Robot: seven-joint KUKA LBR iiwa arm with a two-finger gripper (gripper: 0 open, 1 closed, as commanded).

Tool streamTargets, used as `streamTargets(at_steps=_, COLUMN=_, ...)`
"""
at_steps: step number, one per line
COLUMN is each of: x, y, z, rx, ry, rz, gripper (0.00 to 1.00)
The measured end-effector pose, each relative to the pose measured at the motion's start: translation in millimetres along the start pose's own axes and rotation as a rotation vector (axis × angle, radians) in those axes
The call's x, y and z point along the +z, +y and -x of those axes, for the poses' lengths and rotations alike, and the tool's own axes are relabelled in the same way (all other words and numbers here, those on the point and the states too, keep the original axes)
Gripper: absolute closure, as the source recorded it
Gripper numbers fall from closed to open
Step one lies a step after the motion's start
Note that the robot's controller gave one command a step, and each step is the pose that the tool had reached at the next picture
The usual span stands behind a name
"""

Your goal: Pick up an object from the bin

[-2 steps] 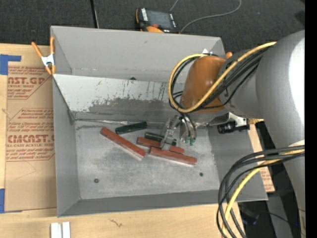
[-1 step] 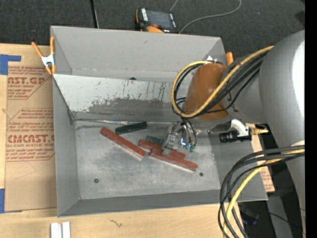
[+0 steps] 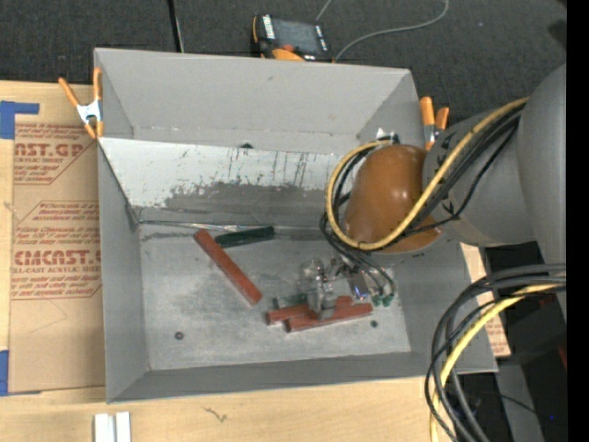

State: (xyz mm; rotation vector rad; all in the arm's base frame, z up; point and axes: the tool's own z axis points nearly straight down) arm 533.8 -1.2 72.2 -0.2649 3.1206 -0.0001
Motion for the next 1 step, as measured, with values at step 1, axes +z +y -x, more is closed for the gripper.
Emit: streamTargets(at_steps=1, x=-151.4, y=-37.7, z=-25.7, rx=0.060, ry=0.001, rz=-0.001, gripper=1.00)
